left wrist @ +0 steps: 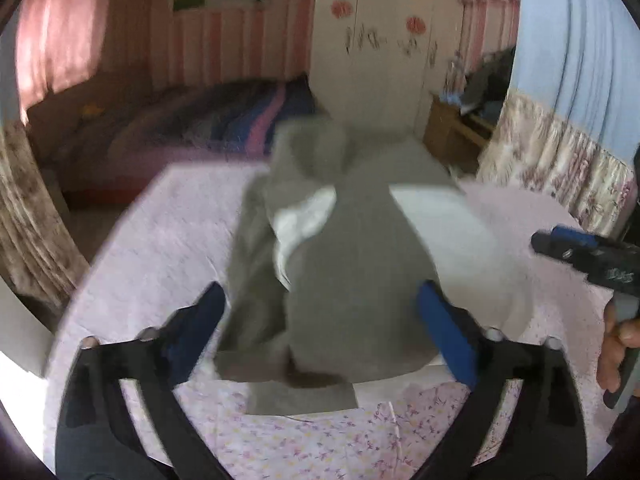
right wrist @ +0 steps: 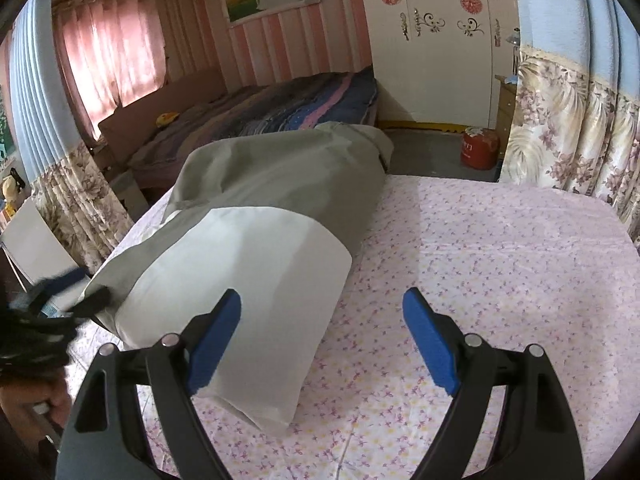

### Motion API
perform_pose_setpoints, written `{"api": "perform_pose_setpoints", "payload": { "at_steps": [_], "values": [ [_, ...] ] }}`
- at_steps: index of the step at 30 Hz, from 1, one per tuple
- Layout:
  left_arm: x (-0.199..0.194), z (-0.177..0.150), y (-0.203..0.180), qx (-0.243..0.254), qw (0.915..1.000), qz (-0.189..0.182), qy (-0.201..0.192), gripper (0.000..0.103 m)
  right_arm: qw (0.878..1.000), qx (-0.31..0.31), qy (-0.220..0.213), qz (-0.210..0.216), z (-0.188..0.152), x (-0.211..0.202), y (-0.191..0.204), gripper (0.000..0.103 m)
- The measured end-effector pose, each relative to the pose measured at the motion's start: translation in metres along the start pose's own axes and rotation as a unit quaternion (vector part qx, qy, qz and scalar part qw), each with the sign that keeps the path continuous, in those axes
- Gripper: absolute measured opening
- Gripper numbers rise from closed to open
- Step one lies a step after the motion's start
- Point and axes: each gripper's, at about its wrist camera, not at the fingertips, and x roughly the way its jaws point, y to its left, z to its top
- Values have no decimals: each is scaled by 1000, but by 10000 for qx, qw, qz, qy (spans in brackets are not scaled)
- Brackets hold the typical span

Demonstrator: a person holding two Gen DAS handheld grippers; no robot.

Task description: Fold large clothes

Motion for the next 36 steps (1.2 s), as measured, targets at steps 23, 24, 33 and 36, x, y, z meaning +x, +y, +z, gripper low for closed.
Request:
{"api": "perform_pose_setpoints", "payload": {
  "at_steps": [23, 24, 33, 36],
  "values": [
    [15, -42, 58, -127, 9986, 435, 264, 14, 9913, -1234, 107, -442, -31, 56, 70, 84],
    [18, -44, 57, -97, 9985, 439, 302, 15, 9897, -1340, 113, -495, -35, 60, 71, 84],
    [-54, -2, 64, -346, 9952, 706, -577, 92, 9951, -914, -222, -301, 3, 25, 52, 91],
    [-59, 30, 64, -292, 9946, 673, -731, 98, 9954, -758, -465, -358, 33, 20, 47, 92]
  ]
}}
